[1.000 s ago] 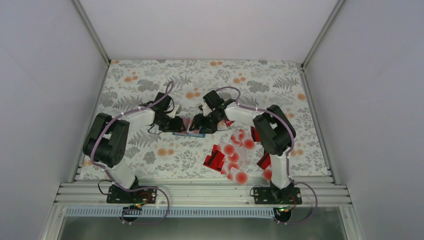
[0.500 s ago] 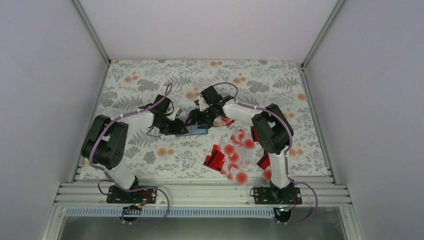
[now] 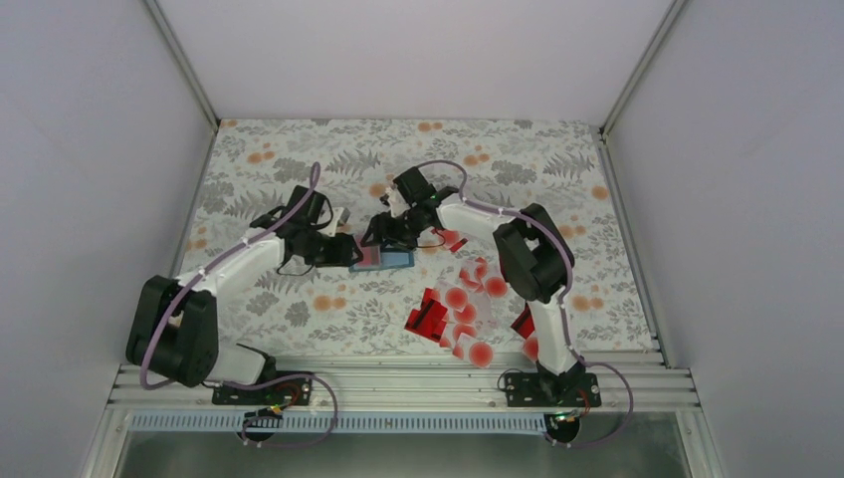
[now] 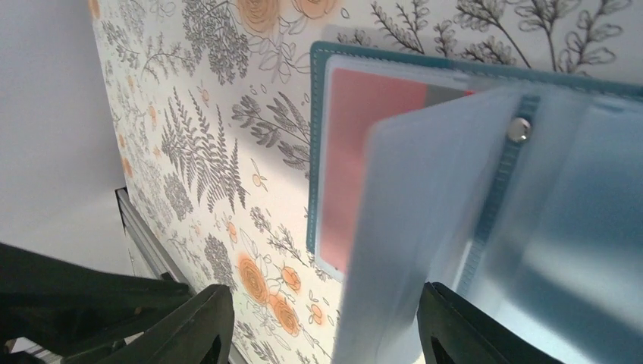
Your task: Put the credit cards into the card holder
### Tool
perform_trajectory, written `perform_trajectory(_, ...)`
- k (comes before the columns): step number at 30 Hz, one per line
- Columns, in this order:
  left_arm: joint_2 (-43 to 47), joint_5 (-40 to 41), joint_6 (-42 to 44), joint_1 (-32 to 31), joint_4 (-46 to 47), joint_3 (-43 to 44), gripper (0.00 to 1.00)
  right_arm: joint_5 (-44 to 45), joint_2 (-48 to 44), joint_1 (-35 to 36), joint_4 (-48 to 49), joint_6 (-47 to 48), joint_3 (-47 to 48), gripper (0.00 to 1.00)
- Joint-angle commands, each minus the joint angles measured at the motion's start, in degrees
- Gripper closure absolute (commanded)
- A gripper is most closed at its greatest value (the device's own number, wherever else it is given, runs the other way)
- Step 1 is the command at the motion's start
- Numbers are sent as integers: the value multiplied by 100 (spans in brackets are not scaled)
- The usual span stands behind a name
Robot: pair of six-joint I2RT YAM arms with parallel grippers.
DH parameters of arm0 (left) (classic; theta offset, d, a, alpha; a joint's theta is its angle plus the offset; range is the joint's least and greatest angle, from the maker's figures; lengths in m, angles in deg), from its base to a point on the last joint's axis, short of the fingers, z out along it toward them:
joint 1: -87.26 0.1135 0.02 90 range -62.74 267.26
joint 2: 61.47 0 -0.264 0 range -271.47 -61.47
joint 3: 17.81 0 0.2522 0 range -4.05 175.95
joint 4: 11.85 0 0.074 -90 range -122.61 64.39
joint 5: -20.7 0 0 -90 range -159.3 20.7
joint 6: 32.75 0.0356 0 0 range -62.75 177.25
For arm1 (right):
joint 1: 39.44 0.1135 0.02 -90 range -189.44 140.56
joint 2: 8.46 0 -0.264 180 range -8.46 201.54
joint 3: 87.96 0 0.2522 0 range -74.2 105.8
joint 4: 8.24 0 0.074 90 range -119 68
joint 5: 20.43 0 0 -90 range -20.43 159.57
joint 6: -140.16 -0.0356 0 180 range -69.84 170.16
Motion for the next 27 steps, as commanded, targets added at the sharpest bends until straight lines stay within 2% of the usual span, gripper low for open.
perform_trajectory(1,430,327,-108,95,-444,-105,50,-132,229,87,-91,148,319,38)
perform_trajectory(10,845,825,39,199,-717,226,48,509,19,56,-835,491,501,38)
perform_trajectory(14,1035,1307,281,210,-919,721,29,944,-489,-19,-1220,712,437,38)
perform_trajectory(17,1173,1640,398,217,-951,1080,2,1313,-1056,-73,-1481,957,395,36)
perform_trajectory(20,1245,1874,178,274,-758,1203,0,1767,-1648,-125,-1758,1183,310,34)
perform_trajectory(27,863,402,472,100,-302,1100,0,3070,-2999,-288,-2557,1270,-587,29)
